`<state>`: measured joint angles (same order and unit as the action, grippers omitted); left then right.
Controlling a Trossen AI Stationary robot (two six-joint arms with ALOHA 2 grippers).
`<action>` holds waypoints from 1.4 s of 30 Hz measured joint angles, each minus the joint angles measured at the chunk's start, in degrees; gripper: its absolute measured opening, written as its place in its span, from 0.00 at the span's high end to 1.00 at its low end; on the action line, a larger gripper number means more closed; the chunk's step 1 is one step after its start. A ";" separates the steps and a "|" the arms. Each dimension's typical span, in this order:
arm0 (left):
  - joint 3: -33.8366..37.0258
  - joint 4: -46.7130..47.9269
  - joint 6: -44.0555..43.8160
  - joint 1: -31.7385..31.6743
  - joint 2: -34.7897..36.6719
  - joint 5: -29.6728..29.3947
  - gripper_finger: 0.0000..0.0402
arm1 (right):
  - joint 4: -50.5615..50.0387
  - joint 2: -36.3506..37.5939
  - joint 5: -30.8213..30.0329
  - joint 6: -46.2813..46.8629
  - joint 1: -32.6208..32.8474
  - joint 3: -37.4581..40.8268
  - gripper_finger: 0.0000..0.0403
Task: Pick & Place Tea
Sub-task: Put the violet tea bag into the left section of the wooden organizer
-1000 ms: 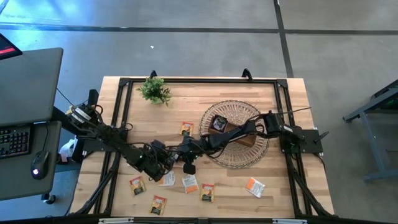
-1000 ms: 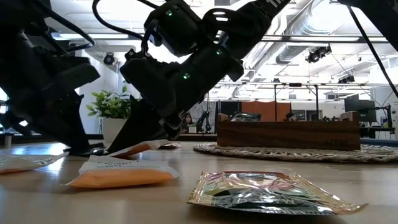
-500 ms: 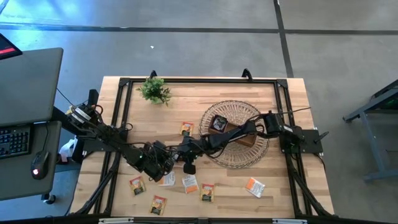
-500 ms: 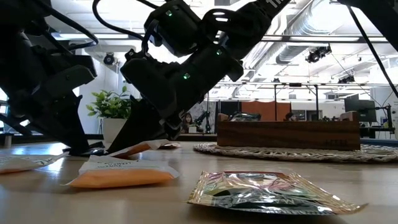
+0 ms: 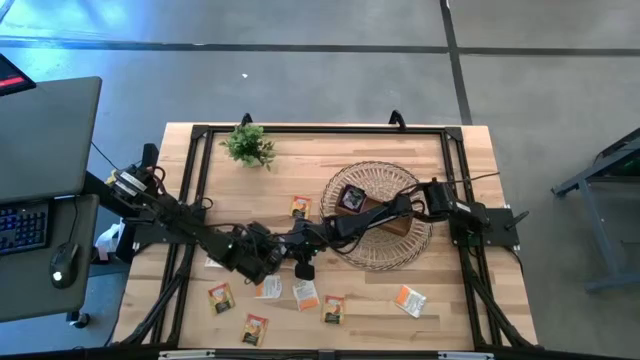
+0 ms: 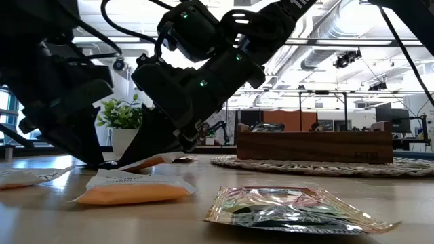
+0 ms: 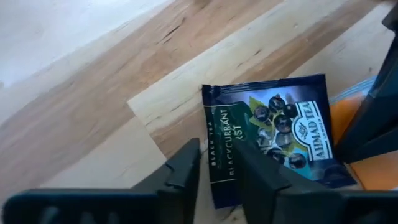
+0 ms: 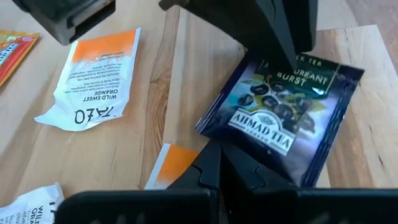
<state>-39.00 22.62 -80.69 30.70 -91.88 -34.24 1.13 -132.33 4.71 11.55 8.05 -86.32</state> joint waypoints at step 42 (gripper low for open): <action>-0.03 0.45 5.81 0.02 2.42 -1.22 1.00 | -11.49 8.72 -4.86 -2.25 0.81 0.26 1.00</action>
<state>-39.03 23.07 -74.89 30.72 -89.45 -35.46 -10.37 -123.62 -0.15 9.30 8.87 -86.07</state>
